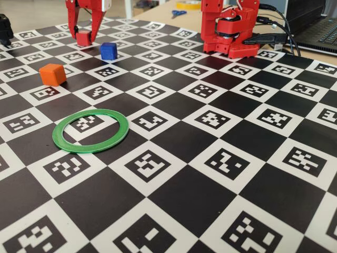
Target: Grab the red cube then put it in the green circle then put the blue cube on top and finally the orange cube on top
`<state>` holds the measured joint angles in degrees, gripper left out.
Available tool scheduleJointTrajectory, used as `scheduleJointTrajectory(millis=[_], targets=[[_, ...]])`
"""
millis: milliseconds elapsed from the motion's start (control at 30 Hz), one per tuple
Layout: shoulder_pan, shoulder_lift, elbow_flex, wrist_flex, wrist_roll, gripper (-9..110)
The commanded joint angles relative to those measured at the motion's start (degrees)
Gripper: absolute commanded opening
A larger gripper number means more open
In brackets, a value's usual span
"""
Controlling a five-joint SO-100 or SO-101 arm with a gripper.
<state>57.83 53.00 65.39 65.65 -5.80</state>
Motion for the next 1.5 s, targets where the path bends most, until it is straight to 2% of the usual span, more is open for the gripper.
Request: scheduleJointTrajectory(millis=[0,700,933,1233,1467], targets=[[0.44,4.75,0.97,-0.88,-0.53,16],[-1.14,22.32,10.28,3.43,-1.41,13],[-3.43,29.09,9.49,9.05,-1.93,13],[-10.46,35.68,4.57,18.90,-2.81,12],[-20.48,40.08,0.18,26.37,-2.55,11]])
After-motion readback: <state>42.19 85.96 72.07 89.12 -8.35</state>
